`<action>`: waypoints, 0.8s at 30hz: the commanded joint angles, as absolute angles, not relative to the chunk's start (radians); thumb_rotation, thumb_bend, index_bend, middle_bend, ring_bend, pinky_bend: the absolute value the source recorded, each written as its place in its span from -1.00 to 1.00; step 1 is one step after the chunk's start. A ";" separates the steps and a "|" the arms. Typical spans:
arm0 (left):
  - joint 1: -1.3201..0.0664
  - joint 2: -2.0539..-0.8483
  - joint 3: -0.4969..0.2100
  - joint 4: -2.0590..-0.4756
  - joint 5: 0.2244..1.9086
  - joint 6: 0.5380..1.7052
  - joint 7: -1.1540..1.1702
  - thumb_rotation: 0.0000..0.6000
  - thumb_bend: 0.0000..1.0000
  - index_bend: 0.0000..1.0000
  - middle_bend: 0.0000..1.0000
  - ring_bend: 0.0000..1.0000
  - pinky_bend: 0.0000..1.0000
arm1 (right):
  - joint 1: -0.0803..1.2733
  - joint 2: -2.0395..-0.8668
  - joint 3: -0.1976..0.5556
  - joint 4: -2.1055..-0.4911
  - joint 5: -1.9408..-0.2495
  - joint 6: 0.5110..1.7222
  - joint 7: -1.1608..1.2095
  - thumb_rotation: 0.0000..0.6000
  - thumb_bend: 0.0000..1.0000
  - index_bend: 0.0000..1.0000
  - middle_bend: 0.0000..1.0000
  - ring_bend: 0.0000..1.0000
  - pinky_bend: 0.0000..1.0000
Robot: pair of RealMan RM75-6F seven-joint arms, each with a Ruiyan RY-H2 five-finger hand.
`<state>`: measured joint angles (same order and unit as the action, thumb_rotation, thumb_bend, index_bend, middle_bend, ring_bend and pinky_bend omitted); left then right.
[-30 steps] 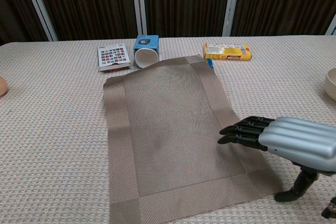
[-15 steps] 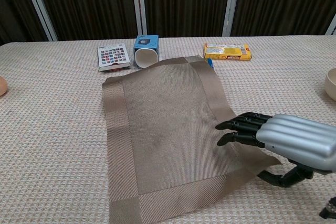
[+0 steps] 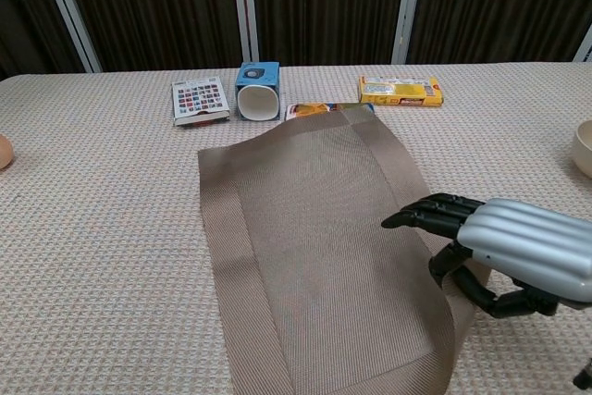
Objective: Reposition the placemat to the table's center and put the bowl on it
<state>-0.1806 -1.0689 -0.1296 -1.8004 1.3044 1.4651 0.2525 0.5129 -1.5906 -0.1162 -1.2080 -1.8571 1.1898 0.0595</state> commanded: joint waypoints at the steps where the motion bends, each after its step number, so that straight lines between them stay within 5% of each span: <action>1: -0.181 -1.069 -0.130 -1.800 1.304 1.465 0.251 1.00 -1.00 -1.00 -1.00 -1.00 -1.00 | 0.503 -1.576 -0.135 -1.201 -1.887 1.240 0.087 1.00 0.11 0.64 -0.86 -1.00 -1.00; 11: -0.181 -1.068 -0.128 -1.803 1.307 1.461 0.251 1.00 -1.00 -1.00 -1.00 -1.00 -1.00 | 0.484 -1.429 -0.205 -1.154 -2.047 1.459 0.070 1.00 0.11 0.64 -0.78 -1.00 -0.98; 24: -0.193 -1.084 -0.131 -1.792 1.295 1.441 0.272 1.00 -1.00 -1.00 -1.00 -1.00 -1.00 | 0.640 -1.385 -0.095 -0.794 -2.099 1.523 -0.001 1.00 0.08 0.64 -0.77 -1.00 -0.95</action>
<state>-0.1918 -1.0830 -0.1308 -1.7928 1.2960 1.4423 0.2705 0.5885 -1.3774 -0.1243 -0.8777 -2.0915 1.5301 0.0104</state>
